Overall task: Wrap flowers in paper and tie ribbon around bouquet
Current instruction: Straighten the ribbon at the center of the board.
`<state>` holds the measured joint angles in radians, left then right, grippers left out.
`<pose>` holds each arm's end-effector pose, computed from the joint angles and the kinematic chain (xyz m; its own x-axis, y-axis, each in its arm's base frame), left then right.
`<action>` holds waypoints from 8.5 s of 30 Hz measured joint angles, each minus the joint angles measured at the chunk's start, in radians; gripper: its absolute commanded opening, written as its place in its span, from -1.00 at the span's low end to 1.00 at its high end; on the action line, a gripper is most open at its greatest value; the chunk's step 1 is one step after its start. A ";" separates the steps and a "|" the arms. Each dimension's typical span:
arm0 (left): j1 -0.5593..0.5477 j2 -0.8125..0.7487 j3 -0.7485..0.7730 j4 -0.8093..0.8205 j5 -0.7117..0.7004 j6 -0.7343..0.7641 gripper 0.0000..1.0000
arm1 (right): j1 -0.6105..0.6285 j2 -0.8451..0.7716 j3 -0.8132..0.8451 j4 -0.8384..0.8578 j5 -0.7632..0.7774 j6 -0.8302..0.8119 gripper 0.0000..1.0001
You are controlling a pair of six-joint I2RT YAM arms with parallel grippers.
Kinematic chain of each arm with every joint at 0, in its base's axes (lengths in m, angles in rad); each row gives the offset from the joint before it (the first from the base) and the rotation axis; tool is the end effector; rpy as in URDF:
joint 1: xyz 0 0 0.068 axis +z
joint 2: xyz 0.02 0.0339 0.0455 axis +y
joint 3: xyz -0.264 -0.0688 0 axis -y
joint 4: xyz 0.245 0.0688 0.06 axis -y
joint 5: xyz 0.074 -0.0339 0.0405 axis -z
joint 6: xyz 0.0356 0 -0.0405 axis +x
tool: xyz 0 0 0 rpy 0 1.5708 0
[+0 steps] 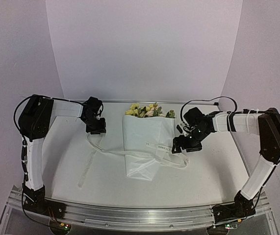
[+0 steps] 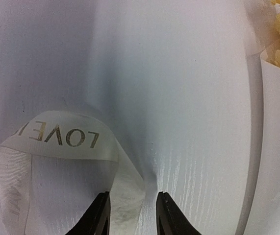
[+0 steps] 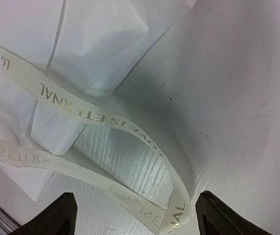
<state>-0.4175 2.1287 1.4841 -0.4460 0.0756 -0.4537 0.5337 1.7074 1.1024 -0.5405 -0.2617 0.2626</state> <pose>0.4032 -0.1818 0.1411 -0.9199 -0.0701 -0.3859 0.0367 0.9642 -0.2627 0.2849 0.1790 0.1863 -0.9088 -0.2457 -0.3373 -0.3597 0.8710 0.3347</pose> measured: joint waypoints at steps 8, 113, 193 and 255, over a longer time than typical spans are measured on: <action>-0.001 0.003 0.000 -0.001 0.000 0.006 -0.85 | -0.029 0.125 0.104 0.009 -0.027 -0.086 0.62; 0.252 -0.816 -0.108 0.126 0.045 -0.234 -1.00 | -0.076 -0.424 0.135 -0.510 0.461 0.150 -1.00; 0.050 -0.471 -0.606 -0.120 -0.268 -0.806 -0.54 | -0.389 -0.484 -0.149 -0.630 0.484 0.293 -1.00; -0.008 -0.577 -0.535 0.188 0.054 -0.220 0.66 | -0.016 -0.213 0.040 -0.323 0.060 0.399 0.91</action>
<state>-0.4256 1.5522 0.9487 -0.2576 0.1299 -0.6734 0.5176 1.4942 1.1427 -0.8631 -0.2014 0.6617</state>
